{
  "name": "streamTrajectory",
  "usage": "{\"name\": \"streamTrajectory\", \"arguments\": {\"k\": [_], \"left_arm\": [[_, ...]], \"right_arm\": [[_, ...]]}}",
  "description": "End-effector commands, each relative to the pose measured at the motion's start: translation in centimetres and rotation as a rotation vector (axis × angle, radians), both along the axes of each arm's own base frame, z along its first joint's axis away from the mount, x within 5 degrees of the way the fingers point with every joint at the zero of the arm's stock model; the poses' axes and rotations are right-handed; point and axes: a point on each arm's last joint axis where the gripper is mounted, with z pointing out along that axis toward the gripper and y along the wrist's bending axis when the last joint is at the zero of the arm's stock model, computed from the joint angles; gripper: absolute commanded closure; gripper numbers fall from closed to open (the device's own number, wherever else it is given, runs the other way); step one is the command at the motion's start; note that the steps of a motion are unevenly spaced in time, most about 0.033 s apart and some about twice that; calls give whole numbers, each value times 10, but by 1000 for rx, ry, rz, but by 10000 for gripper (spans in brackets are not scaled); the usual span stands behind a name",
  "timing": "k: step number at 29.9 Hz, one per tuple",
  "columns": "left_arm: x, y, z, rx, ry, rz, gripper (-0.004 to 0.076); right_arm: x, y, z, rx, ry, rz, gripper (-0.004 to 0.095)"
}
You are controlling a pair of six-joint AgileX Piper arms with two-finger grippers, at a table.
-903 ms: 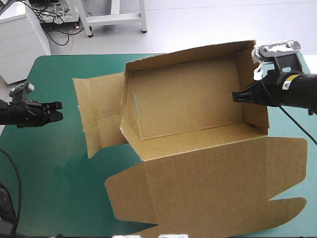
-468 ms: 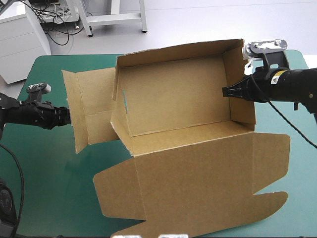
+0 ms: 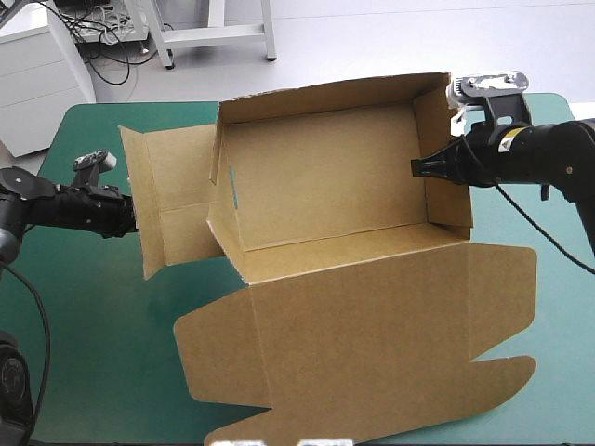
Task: Fold the box
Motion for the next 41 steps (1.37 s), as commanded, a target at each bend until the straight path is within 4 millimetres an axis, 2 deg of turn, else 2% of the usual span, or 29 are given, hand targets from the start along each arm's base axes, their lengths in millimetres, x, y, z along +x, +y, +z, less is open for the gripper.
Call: {"name": "streamTrajectory", "arguments": {"k": [1,5,11,23,30,38,41], "left_arm": [[-3,-17,25,-95,-84,-11,264],[-3,-31,38,-271,-133,-67,264],[-3,-65,55,-545,-165,-184,264],[-6,-69,56,-530,-166,-203,264],[-15,-71,66,-524,-200,-215,264],[-24,-94,71,-544,-177,-285,264],[-28,-97,76,-557,-190,-293,264]], "right_arm": [[2,-1,18,44,-125,-14,916],[13,2,13,47,-128,-19,916],[28,4,2,22,-102,-32,916],[48,4,-15,-41,-59,-62,916],[53,2,-19,-67,-55,-87,916],[59,1,-24,-81,-50,-111,916],[60,1,-24,-78,-53,-112,916]]}}
